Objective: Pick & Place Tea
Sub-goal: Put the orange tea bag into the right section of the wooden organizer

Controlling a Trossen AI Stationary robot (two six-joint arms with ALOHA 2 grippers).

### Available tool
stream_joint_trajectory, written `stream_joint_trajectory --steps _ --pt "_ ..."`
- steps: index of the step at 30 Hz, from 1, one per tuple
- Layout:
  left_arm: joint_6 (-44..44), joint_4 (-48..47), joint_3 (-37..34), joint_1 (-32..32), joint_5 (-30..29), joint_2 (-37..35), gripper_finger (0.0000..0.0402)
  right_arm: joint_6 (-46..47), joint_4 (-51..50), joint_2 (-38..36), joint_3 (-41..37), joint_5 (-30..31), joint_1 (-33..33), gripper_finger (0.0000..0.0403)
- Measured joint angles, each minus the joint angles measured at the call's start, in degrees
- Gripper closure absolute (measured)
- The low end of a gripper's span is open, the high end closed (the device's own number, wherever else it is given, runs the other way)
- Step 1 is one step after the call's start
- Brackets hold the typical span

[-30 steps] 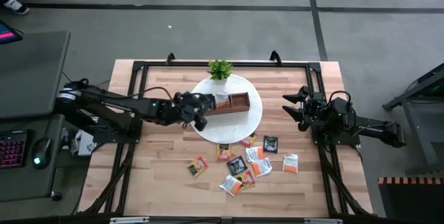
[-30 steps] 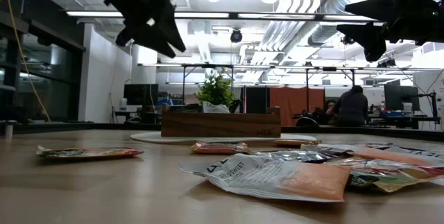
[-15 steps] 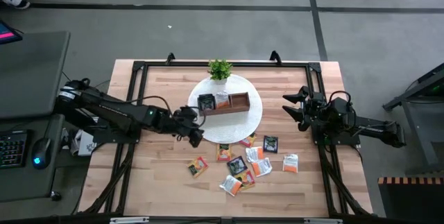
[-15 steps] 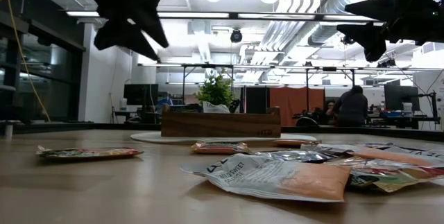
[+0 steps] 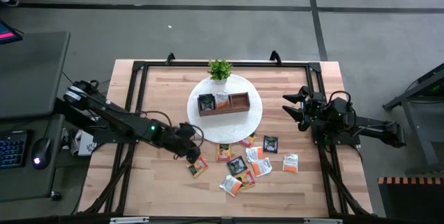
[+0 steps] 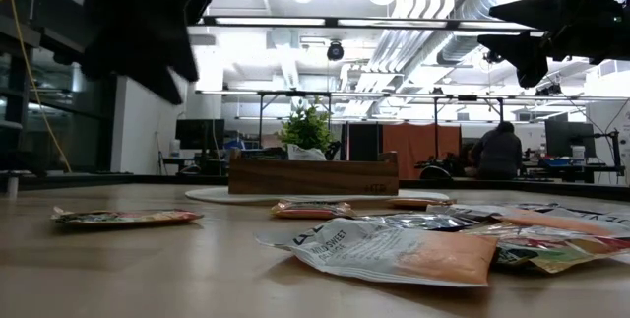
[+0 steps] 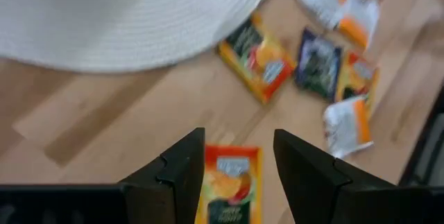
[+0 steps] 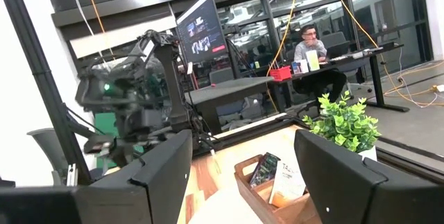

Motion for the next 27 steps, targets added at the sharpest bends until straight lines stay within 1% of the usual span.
stream_joint_trajectory --steps 8,11,13,19,22,27 --pt "-5.36 4.07 -0.02 -2.73 6.66 3.47 0.0232 -0.02 -0.02 0.0 -0.01 0.0 -0.01 0.0153" --pt "-8.12 4.2 -0.02 -2.68 11.39 3.54 0.0232 0.0 -0.02 0.0 -0.02 0.0 0.01 0.0153" --pt "-8.25 4.2 0.0 -2.66 13.59 3.94 0.0232 0.0 -0.02 0.0 0.0 -0.02 0.0 0.0153" --pt "-7.32 4.31 0.02 -2.57 17.18 7.09 0.0232 0.0 -0.04 0.0 0.01 0.0 0.01 0.0153" --pt "-7.24 3.8 0.24 -3.52 17.42 8.93 0.0232 0.0 -0.04 0.0 0.01 0.0 -0.02 0.0153" --pt "-5.45 3.36 2.22 -6.36 14.18 11.37 0.0231 0.0 -0.02 0.0 0.0 0.0 0.01 0.0153"
